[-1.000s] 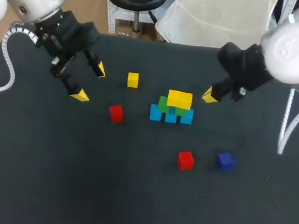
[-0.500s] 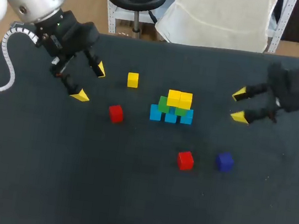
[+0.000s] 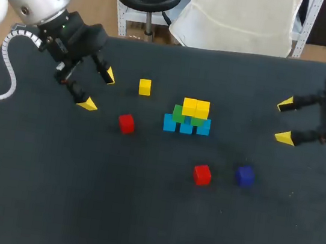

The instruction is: Place the blue cubes, place green cubes on the blue cubes, place the yellow cubes on the green cubes, then place the red cubes on the yellow cubes, and place purple cube on the red cubes.

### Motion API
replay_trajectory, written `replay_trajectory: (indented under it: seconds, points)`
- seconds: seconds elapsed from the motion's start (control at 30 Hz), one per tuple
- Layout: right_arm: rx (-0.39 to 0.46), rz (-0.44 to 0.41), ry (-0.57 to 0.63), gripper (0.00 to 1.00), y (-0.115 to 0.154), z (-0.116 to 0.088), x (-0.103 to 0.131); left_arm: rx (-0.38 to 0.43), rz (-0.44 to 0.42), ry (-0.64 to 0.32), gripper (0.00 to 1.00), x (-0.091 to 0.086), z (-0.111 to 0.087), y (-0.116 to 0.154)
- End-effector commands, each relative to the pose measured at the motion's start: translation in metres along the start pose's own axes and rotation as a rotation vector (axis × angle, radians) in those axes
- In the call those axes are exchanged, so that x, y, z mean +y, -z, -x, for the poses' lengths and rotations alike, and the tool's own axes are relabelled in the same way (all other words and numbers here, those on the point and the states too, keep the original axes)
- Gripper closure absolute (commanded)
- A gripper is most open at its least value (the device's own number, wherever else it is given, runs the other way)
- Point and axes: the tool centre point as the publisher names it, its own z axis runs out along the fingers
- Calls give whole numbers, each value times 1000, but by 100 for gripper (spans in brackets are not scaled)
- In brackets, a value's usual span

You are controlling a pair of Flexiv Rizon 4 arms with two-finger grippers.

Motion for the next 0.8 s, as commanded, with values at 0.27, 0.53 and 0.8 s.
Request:
replay_trajectory:
  seconds: [0.27,0.53,0.8]
  points:
    - [8,30,12,0,0,2,3,-1,0,-3,0,0,-1,0]
    - [8,30,12,0,0,2,3,33,41,10,0,33,-1,0]
    - [8,30,12,0,0,2,3,51,114,35,0,75,-7,-21]
